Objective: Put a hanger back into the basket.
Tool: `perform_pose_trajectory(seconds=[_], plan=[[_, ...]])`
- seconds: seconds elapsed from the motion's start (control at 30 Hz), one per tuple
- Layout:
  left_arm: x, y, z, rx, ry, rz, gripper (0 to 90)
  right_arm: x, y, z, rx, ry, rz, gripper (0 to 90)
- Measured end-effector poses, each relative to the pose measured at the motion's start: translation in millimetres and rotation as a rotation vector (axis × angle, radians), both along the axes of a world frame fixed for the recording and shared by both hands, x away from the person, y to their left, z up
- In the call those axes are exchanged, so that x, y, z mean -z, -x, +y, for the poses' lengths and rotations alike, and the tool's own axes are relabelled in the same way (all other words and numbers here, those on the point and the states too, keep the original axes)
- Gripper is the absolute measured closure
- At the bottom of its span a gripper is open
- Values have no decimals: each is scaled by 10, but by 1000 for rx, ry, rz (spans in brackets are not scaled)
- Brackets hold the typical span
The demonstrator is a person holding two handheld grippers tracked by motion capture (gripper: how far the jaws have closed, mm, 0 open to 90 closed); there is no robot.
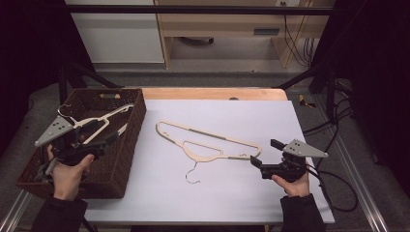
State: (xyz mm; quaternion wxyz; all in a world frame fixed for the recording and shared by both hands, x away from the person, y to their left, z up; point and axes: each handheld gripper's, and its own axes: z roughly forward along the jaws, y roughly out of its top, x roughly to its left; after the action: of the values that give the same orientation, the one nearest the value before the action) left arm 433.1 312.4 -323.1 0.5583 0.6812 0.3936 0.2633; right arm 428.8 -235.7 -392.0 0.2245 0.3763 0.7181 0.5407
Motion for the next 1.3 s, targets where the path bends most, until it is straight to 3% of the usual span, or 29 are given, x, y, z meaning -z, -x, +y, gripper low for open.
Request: perform_pose_trajectory(seconds=[0.2, 0.3, 0.63, 0.97, 1.3], plan=[[105, 34, -269, 45, -17, -14, 120, -5, 6, -5, -5, -4, 0, 45], [171, 36, -424, 73, -15, -1, 117, -6, 7, -7, -4, -4, -4, 45], [381, -21, -944, 145, -66, 43, 115, -5, 6, -10, -12, -9, -11, 45], [676, -135, -1325, 162, -127, 118, 137, -4, 20, -3, -16, -16, -6, 45], [1006, -301, -1688, 171, -188, 224, 212, 7, 15, 10, -23, -17, -6, 46]])
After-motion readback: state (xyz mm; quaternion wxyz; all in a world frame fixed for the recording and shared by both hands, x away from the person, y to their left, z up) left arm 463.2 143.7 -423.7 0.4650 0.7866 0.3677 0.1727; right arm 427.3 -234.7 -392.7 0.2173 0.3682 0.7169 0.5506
